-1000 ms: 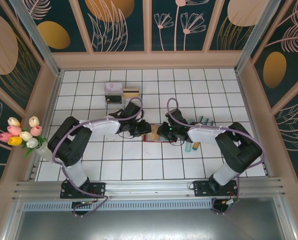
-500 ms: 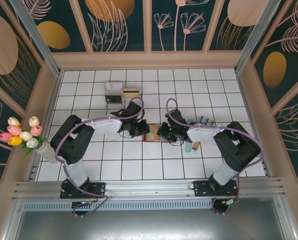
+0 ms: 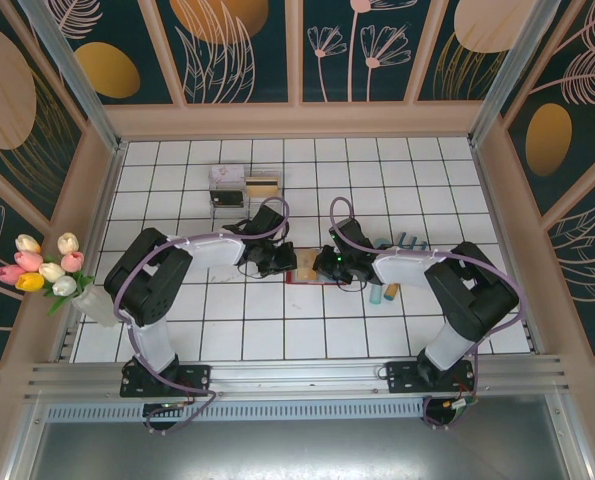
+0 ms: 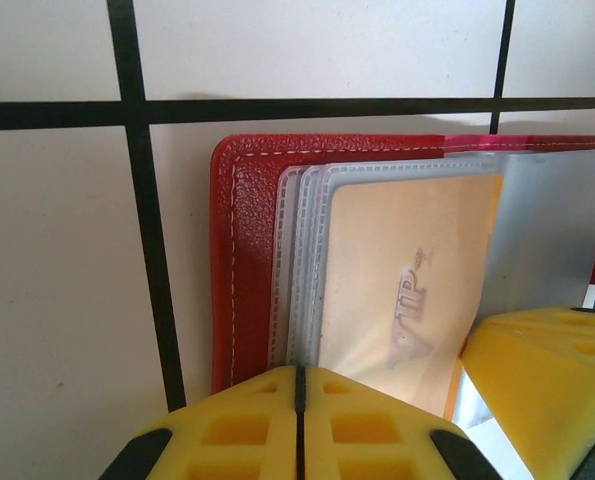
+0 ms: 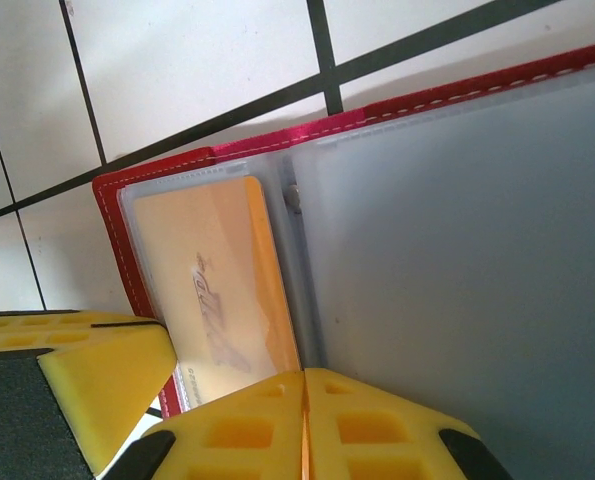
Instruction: Take the credit cards out of the card holder
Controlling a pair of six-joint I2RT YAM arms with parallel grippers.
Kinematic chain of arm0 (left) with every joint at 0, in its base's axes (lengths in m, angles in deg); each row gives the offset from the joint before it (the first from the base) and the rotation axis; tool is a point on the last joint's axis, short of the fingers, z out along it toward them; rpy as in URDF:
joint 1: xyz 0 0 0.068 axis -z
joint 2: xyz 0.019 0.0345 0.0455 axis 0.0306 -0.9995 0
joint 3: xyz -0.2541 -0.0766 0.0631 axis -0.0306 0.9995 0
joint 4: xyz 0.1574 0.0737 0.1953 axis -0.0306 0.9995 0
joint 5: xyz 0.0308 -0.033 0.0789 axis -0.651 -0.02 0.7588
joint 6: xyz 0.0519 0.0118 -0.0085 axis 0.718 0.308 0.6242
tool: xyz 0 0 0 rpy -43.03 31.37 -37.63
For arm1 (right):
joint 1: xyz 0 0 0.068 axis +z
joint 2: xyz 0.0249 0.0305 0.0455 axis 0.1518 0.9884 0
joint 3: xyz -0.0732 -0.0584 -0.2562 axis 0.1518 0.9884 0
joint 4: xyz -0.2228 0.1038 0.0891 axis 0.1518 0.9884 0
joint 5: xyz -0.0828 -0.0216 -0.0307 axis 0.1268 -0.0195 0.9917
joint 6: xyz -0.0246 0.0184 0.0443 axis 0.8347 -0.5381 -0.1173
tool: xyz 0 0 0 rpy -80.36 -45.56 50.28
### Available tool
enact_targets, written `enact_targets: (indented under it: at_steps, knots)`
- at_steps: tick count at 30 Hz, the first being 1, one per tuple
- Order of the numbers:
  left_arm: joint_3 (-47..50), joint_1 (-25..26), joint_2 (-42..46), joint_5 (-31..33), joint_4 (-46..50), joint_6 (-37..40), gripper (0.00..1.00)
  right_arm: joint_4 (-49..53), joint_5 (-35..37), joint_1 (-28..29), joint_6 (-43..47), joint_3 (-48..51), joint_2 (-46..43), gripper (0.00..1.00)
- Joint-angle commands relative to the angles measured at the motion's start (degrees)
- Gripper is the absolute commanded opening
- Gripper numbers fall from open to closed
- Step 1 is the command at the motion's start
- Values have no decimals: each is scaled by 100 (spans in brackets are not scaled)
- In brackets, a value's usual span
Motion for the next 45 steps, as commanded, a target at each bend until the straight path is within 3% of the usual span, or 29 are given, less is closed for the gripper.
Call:
enact_targets:
  at_steps: [1, 15, 22, 30, 36, 41, 45]
  knots:
    - [328, 17, -137, 155, 369, 153, 9, -70, -120, -36, 151, -95, 76, 12]
    - [372, 18, -160, 300, 452, 209, 9, 56, -69, -56, 402, -81, 104, 15]
    - [259, 18, -244, 301, 560, 315, 9, -99, -551, -130, 777, -8, 83, 21]
    - [256, 23, -242, 292, 571, 296, 9, -731, -1025, -232, 711, 242, -123, 17]
    - [261, 24, -244, 293, 562, 283, 9, -606, -914, -240, 818, 236, -133, 16]
    - [247, 17, -182, 415, 588, 299, 9, -300, -696, -250, 938, 202, -139, 6]
    - [212, 25, -103, 513, 621, 304, 13, 71, -455, -249, 1113, 135, -189, 4]
